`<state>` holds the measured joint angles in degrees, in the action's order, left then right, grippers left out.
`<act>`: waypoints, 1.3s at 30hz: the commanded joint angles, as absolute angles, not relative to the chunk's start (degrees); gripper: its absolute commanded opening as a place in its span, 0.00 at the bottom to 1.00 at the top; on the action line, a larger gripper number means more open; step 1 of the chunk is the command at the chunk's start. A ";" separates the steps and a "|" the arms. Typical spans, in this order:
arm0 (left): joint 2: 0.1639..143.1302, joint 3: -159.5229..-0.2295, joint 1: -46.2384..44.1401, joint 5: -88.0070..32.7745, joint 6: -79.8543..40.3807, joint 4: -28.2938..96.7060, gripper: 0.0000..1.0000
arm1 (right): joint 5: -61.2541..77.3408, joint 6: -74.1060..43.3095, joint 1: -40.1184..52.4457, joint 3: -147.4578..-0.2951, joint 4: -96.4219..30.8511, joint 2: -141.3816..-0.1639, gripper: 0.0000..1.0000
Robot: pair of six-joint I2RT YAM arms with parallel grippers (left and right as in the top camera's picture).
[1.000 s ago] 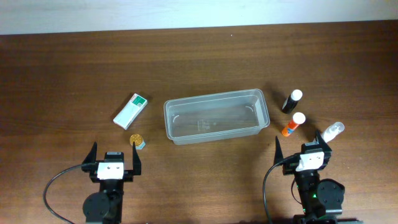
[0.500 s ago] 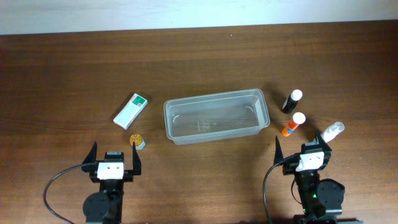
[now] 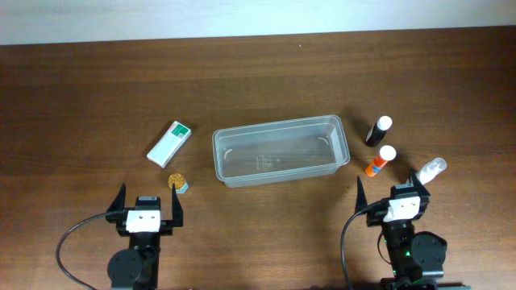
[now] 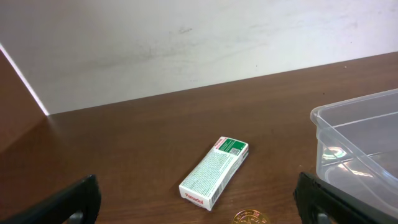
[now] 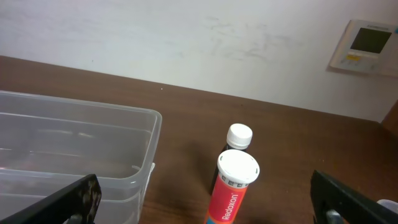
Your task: Pack container
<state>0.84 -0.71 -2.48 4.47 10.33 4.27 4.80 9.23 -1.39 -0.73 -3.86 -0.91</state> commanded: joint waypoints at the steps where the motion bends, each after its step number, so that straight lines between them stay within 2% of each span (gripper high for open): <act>1: 0.36 -0.54 -2.17 3.70 11.25 4.40 1.00 | 4.27 9.21 -1.13 -0.32 -4.05 -0.40 0.98; 10: 0.36 -0.54 -2.17 3.66 11.25 3.81 1.00 | 4.34 9.15 -1.13 -0.32 -3.53 -0.40 0.98; 14: 0.36 -0.62 -2.20 0.95 8.71 0.73 1.00 | 5.80 1.45 -1.13 -0.32 -1.45 -0.40 0.98; 16: 0.49 -2.33 -2.17 1.50 5.17 4.45 1.00 | 5.56 -1.02 -1.15 -1.02 -2.26 -0.51 0.98; 22: 5.32 -11.62 -2.17 3.20 5.19 15.38 1.00 | 1.80 -1.13 -1.17 -10.76 -8.40 -6.52 0.98; 28: 18.55 -24.36 -2.17 3.22 5.13 20.60 1.00 | 1.45 -1.10 -1.15 -28.97 -19.11 -25.26 0.98; 34: 41.50 -45.10 -2.17 1.15 1.69 37.10 1.00 | 1.98 -0.93 -1.19 -57.30 -43.00 -53.93 0.98; 37: 51.86 -55.27 -2.17 -4.03 1.72 46.85 1.00 | 2.31 -0.91 -1.19 -67.55 -54.00 -65.54 0.98; 39: 56.58 -58.81 -2.17 -5.91 1.72 50.26 1.00 | 2.33 -0.95 -1.19 -70.26 -56.49 -70.61 0.98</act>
